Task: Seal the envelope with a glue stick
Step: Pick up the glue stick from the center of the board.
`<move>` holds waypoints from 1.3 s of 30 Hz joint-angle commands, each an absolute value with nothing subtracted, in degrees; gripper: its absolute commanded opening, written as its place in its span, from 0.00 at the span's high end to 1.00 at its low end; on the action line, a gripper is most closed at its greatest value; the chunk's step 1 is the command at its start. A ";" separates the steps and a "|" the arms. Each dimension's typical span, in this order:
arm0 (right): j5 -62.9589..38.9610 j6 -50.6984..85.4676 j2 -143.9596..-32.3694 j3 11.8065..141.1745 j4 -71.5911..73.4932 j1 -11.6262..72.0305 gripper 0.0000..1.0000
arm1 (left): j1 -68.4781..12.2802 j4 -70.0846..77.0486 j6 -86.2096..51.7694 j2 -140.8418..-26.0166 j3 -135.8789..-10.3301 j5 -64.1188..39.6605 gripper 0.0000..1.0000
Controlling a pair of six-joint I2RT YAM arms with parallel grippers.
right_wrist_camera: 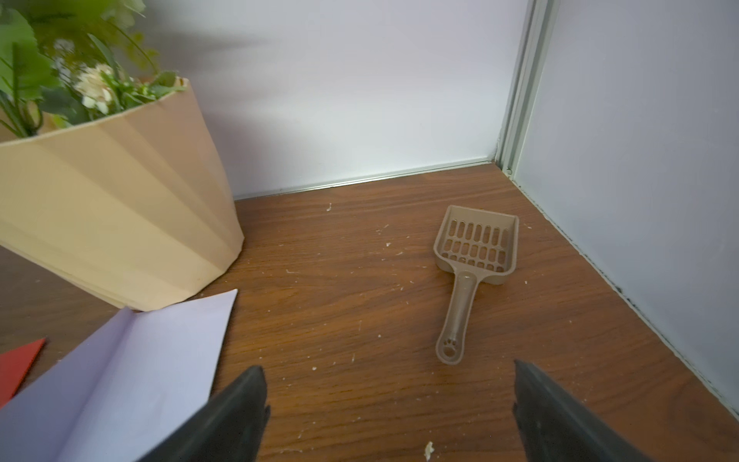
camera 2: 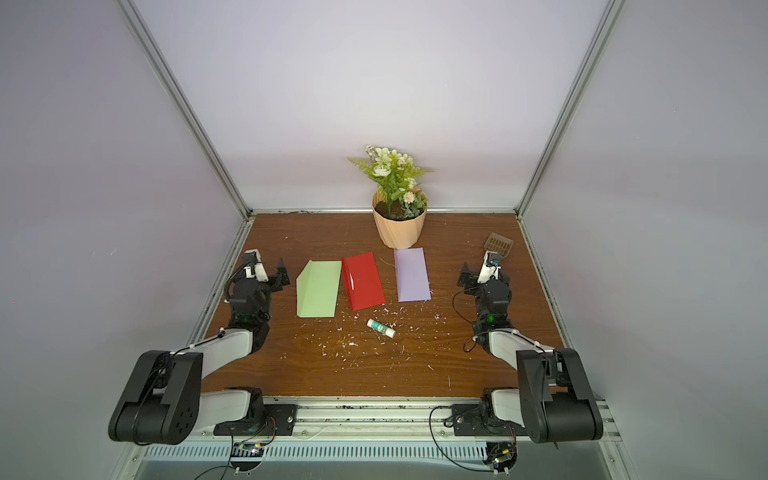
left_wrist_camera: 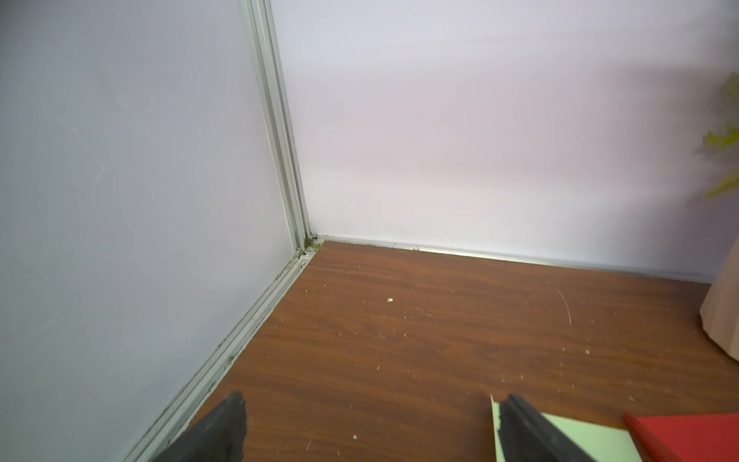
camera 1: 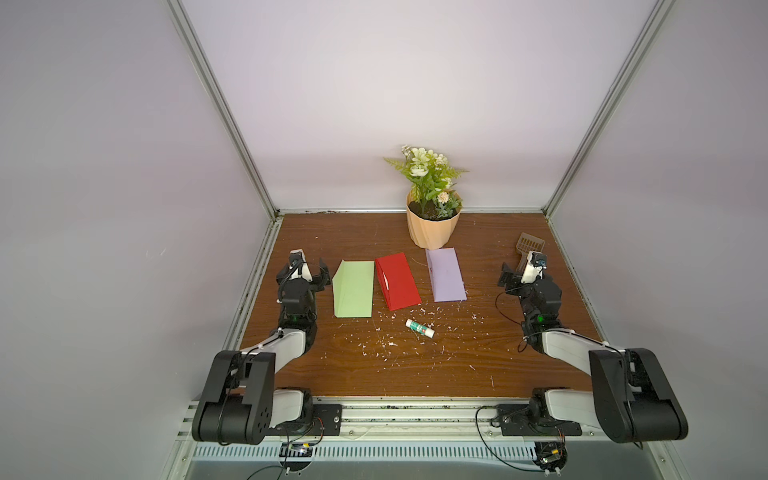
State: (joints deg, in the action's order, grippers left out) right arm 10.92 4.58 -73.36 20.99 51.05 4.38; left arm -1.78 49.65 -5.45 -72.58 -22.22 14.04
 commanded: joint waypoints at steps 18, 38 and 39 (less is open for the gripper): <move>-19.97 12.78 -69.67 34.84 12.52 21.26 0.01 | -7.31 12.85 -22.43 -62.56 -30.61 -8.13 0.01; -5.90 -7.27 -99.67 63.06 -15.82 49.51 0.10 | -8.61 9.93 -30.65 -50.89 -22.43 -11.44 0.01; -4.86 -7.54 -101.01 64.28 -17.09 50.00 0.12 | -8.61 9.80 -30.67 -50.35 -22.24 -11.48 0.01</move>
State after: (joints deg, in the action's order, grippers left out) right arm -7.99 -4.34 -99.39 60.90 -10.31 49.06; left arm -8.03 10.63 -28.86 -51.81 -22.70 -10.35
